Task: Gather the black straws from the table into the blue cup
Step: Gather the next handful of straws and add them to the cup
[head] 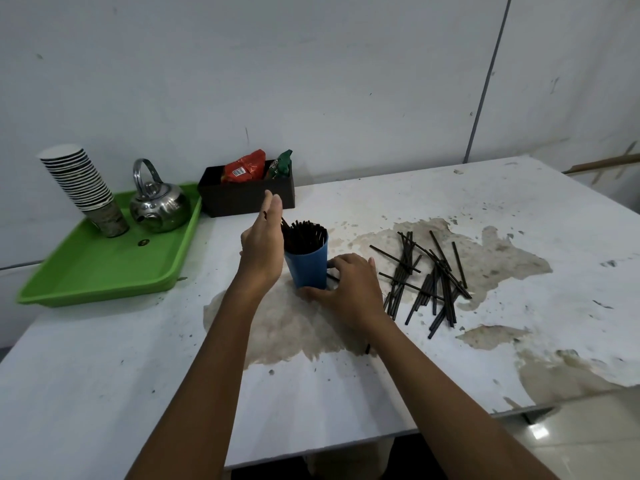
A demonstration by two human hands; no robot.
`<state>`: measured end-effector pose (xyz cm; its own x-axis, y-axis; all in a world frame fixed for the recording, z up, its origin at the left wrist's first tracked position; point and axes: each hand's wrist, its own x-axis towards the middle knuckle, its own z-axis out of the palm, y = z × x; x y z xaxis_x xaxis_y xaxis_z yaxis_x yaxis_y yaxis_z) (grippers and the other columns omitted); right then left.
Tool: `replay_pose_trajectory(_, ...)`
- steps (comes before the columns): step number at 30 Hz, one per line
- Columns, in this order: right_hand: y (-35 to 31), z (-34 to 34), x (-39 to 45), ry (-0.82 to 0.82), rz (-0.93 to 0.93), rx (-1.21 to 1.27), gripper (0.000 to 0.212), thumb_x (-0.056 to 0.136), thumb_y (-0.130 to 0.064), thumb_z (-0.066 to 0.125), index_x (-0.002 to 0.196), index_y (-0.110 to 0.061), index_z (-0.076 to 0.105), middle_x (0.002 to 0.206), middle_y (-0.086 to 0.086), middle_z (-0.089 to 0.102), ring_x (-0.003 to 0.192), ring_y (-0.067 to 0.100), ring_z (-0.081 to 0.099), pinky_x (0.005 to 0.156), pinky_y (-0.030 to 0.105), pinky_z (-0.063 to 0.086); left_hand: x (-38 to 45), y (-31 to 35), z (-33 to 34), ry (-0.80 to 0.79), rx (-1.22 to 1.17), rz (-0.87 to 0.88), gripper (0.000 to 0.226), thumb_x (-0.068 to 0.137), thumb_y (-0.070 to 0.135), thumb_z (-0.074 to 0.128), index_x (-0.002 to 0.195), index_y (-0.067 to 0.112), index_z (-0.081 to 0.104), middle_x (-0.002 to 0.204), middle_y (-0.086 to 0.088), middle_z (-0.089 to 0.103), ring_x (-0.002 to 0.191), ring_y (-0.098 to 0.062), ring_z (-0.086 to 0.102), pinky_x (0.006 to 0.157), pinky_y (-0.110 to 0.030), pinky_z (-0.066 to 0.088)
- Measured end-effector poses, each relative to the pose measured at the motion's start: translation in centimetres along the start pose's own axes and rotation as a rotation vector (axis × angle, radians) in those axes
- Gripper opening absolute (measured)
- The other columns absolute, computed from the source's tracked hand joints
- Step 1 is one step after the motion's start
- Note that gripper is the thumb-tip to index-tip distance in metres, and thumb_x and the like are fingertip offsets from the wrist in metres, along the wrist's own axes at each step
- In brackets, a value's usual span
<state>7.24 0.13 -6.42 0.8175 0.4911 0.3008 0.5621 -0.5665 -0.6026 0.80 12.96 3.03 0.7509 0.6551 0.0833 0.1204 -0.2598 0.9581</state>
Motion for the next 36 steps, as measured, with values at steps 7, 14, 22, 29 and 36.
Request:
replay_pose_trajectory(7, -0.7, -0.7, 0.0, -0.043, 0.029, -0.058, 0.07, 0.071, -0.073, 0.065, 0.119, -0.022, 0.065, 0.122, -0.003, 0.063, 0.12, 0.015, 0.05, 0.12, 0.046, 0.012, -0.5, 0.0, -0.7, 0.049, -0.03, 0.316, 0.047, 0.103, 0.033, 0.043, 0.149, 0.037, 0.033, 0.148, 0.012, 0.045, 0.129, 0.008, 0.041, 0.103, -0.013, 0.031)
replay_pose_trajectory(14, -0.9, -0.6, -0.2, -0.046, 0.046, -0.033, 0.067, 0.073, -0.071, 0.065, 0.118, -0.022, 0.065, 0.119, -0.003, 0.065, 0.118, 0.015, 0.053, 0.119, 0.047, 0.012, -0.4, -0.7, -0.2, -0.134, 0.374, 0.382, 0.045, 0.106, 0.035, 0.031, 0.15, 0.029, 0.036, 0.151, 0.01, 0.043, 0.142, -0.007, 0.034, 0.117, -0.034, 0.03)
replay_pose_trajectory(22, -0.9, -0.6, -0.1, -0.052, 0.065, -0.027, 0.067, 0.071, -0.072, 0.066, 0.116, -0.022, 0.065, 0.116, -0.003, 0.067, 0.112, 0.015, 0.057, 0.117, 0.046, 0.015, -0.7, 0.2, -0.9, -0.151, 0.269, 0.431, 0.059, 0.101, 0.043, 0.044, 0.15, 0.052, 0.011, 0.16, 0.013, 0.025, 0.145, -0.004, 0.023, 0.111, -0.025, 0.026)
replay_pose_trajectory(29, -1.1, -0.8, -0.2, -0.066, 0.062, -0.034, 0.065, 0.074, -0.067, 0.067, 0.12, -0.021, 0.064, 0.118, -0.002, 0.067, 0.116, 0.016, 0.055, 0.118, 0.045, 0.013, -0.3, 0.5, -0.1, -0.079, 0.624, 0.653, 0.045, 0.104, 0.037, 0.032, 0.149, 0.035, 0.036, 0.163, 0.009, 0.015, 0.151, -0.011, 0.006, 0.12, -0.043, 0.014)
replay_pose_trajectory(36, -0.7, -2.0, -1.0, -0.047, 0.022, 0.002, 0.086, 0.071, -0.069, 0.07, 0.139, -0.019, 0.051, 0.138, 0.001, 0.057, 0.131, 0.018, 0.046, 0.12, 0.047, 0.016, -0.6, -0.3, 1.1, -0.13, 0.946, 0.636, 0.046, 0.103, 0.047, 0.026, 0.145, 0.038, 0.042, 0.161, 0.012, 0.023, 0.15, -0.012, 0.011, 0.117, -0.055, 0.019)
